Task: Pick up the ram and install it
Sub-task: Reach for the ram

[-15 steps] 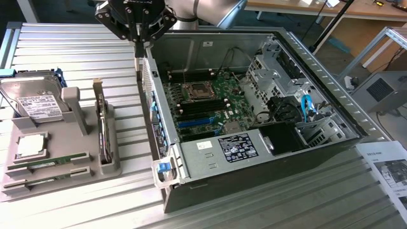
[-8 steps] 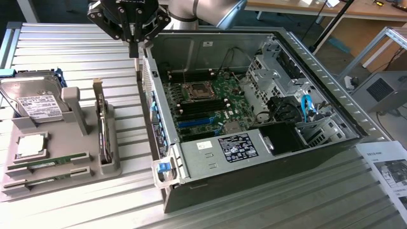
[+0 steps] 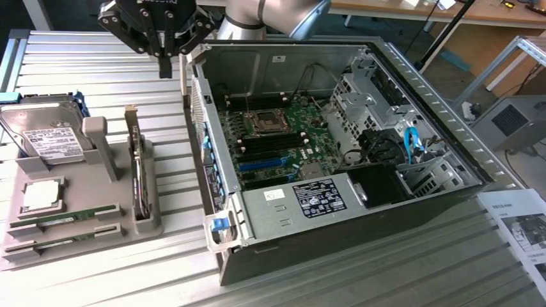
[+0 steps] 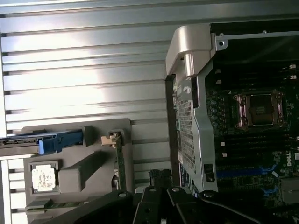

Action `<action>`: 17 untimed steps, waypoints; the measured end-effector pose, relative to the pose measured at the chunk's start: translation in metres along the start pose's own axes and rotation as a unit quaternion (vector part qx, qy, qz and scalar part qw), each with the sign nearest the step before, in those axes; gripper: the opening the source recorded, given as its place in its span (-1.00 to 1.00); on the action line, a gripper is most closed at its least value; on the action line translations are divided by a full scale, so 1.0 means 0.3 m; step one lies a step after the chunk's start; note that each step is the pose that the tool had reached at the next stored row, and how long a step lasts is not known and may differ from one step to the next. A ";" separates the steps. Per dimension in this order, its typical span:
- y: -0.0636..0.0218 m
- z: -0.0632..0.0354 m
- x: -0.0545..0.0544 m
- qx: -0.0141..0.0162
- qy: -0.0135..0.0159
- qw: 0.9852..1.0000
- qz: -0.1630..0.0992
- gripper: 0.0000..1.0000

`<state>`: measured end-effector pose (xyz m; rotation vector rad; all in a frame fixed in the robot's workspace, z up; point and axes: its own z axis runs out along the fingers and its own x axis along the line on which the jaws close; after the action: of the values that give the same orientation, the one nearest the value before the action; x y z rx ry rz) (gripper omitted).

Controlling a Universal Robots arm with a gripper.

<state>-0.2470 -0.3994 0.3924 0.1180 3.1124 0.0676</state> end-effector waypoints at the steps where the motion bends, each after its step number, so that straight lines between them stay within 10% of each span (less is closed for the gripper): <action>1: 0.000 0.000 0.006 0.000 0.000 1.000 0.000 -0.79; 17: -0.011 -0.004 0.143 0.000 0.000 1.000 0.000 -0.79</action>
<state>-0.2899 -0.3994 0.3922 0.1181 3.1124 0.0677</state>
